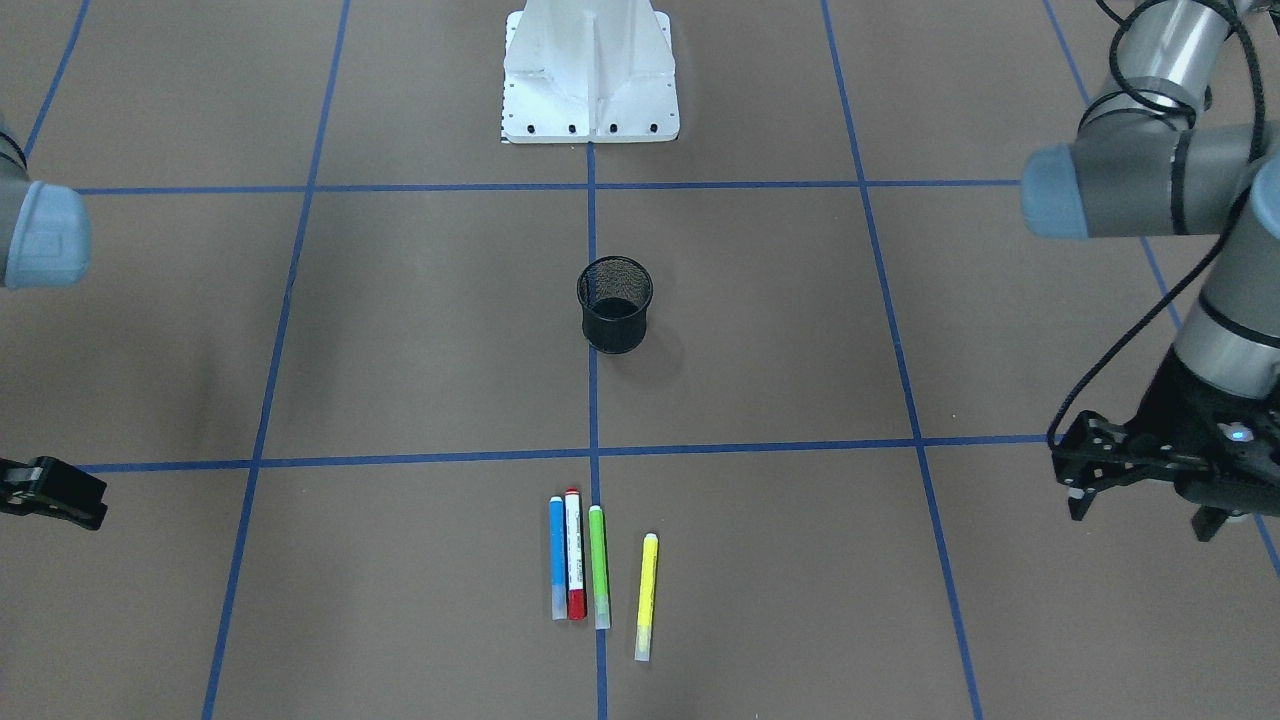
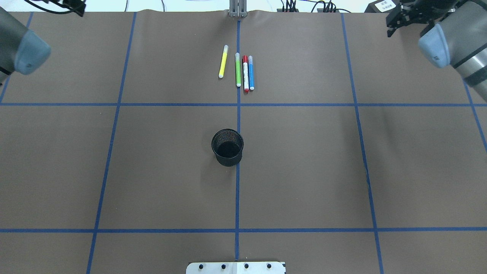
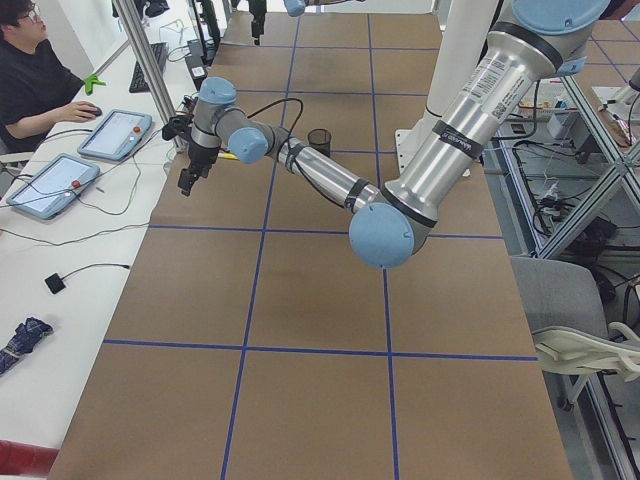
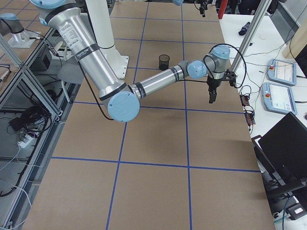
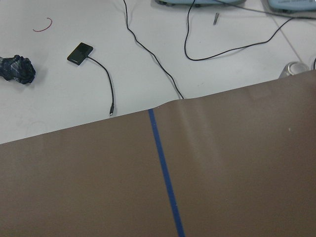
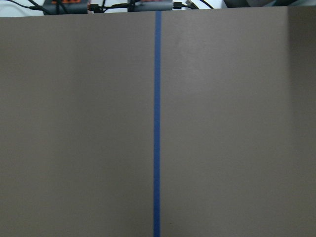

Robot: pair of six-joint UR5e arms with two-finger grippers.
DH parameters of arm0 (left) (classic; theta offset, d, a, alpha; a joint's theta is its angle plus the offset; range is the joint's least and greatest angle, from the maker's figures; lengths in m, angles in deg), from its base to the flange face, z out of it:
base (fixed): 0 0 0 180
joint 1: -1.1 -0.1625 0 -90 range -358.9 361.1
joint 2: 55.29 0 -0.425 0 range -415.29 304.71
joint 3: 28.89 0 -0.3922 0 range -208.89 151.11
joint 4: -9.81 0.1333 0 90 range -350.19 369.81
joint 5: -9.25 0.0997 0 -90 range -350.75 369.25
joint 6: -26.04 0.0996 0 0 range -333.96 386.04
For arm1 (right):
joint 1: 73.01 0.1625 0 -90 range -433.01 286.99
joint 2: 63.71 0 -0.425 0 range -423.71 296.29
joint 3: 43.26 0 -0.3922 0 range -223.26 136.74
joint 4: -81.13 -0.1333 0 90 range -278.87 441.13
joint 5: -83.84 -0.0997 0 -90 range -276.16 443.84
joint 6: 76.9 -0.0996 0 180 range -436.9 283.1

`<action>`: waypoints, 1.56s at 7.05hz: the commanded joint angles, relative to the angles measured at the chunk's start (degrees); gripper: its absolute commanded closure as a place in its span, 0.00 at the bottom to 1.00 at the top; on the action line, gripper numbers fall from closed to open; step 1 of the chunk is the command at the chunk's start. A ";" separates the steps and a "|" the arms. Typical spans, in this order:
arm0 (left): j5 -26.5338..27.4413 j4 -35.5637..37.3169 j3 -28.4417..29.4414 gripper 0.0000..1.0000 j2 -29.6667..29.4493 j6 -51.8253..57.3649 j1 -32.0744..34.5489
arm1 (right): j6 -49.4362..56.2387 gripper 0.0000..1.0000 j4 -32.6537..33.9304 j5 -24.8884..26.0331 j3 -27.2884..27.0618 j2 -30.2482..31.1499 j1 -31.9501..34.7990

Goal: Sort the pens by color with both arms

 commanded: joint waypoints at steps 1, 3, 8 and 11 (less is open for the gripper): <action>-7.24 5.59 0.49 0.00 1.90 13.07 7.86 | 5.30 0.00 0.31 -1.19 0.26 4.92 5.25; -8.67 10.63 1.10 0.00 6.44 24.99 14.02 | 15.05 0.00 0.92 -7.22 0.96 8.44 10.87; -13.25 8.27 2.94 0.00 16.48 25.11 15.71 | 20.51 0.00 0.93 -10.42 0.35 17.74 18.17; -16.31 7.73 2.69 0.00 23.06 25.11 17.47 | 22.30 0.00 0.49 -11.47 0.00 24.34 20.99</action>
